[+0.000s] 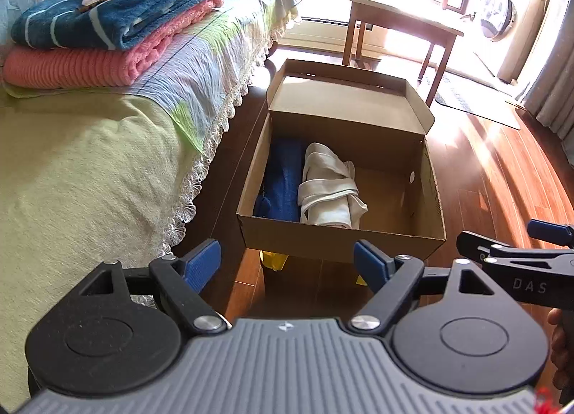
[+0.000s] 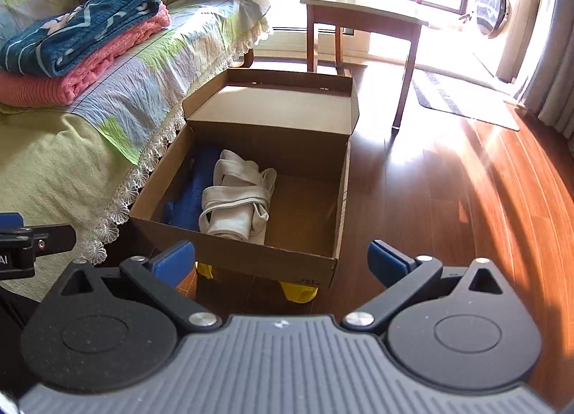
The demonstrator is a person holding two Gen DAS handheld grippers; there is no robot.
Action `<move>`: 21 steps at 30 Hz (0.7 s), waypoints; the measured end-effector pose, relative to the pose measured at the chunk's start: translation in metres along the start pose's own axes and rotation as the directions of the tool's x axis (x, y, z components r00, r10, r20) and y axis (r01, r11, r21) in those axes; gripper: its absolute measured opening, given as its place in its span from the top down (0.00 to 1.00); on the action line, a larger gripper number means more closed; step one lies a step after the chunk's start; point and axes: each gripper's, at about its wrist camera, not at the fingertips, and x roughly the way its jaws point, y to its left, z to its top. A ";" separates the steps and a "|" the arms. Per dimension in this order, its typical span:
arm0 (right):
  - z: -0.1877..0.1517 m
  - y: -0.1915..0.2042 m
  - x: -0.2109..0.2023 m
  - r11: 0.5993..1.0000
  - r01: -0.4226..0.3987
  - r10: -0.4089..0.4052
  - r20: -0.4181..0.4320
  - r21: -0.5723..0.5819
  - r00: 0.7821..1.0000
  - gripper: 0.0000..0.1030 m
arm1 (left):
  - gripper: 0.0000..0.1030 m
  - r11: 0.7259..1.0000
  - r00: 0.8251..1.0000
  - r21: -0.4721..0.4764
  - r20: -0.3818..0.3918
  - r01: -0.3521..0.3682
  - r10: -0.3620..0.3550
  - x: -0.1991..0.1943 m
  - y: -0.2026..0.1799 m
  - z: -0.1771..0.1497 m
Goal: Fold shopping bag
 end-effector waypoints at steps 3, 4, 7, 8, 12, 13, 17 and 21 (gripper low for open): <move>-0.001 0.003 -0.008 1.000 0.013 -0.012 0.036 -0.025 0.999 0.01 | 0.20 1.000 1.000 -0.016 -0.007 0.005 -0.005 -0.003 0.000 -0.001; -0.001 0.003 -0.011 1.000 0.003 -0.002 0.045 -0.027 0.999 0.01 | 0.20 1.000 1.000 -0.019 -0.008 0.007 -0.007 -0.003 0.000 -0.001; 0.001 0.000 -0.015 1.000 -0.011 0.011 0.029 -0.001 1.000 0.01 | 0.20 1.000 1.000 -0.021 -0.005 0.021 -0.021 -0.008 -0.001 -0.003; 0.002 -0.001 -0.015 1.000 -0.013 0.013 0.017 0.008 1.000 0.01 | 0.20 1.000 1.000 -0.016 0.004 0.026 -0.026 -0.010 -0.002 -0.005; 0.002 -0.007 -0.016 0.997 -0.055 0.055 -0.003 0.045 0.998 0.01 | 0.20 1.000 1.000 0.009 0.017 0.012 -0.012 -0.017 -0.007 -0.007; 0.002 -0.009 -0.016 0.997 -0.059 0.059 -0.008 0.052 0.998 0.01 | 0.20 1.000 1.000 0.018 0.021 0.003 -0.004 -0.018 -0.009 -0.008; 0.000 -0.013 -0.015 0.995 -0.069 0.071 -0.033 0.077 0.997 0.01 | 0.20 0.998 0.998 0.051 0.044 -0.040 0.038 -0.023 -0.016 -0.010; -0.003 -0.014 -0.010 0.994 -0.069 0.075 -0.067 0.089 0.995 0.01 | 0.19 0.997 0.997 0.058 0.043 -0.060 0.057 -0.023 -0.020 -0.014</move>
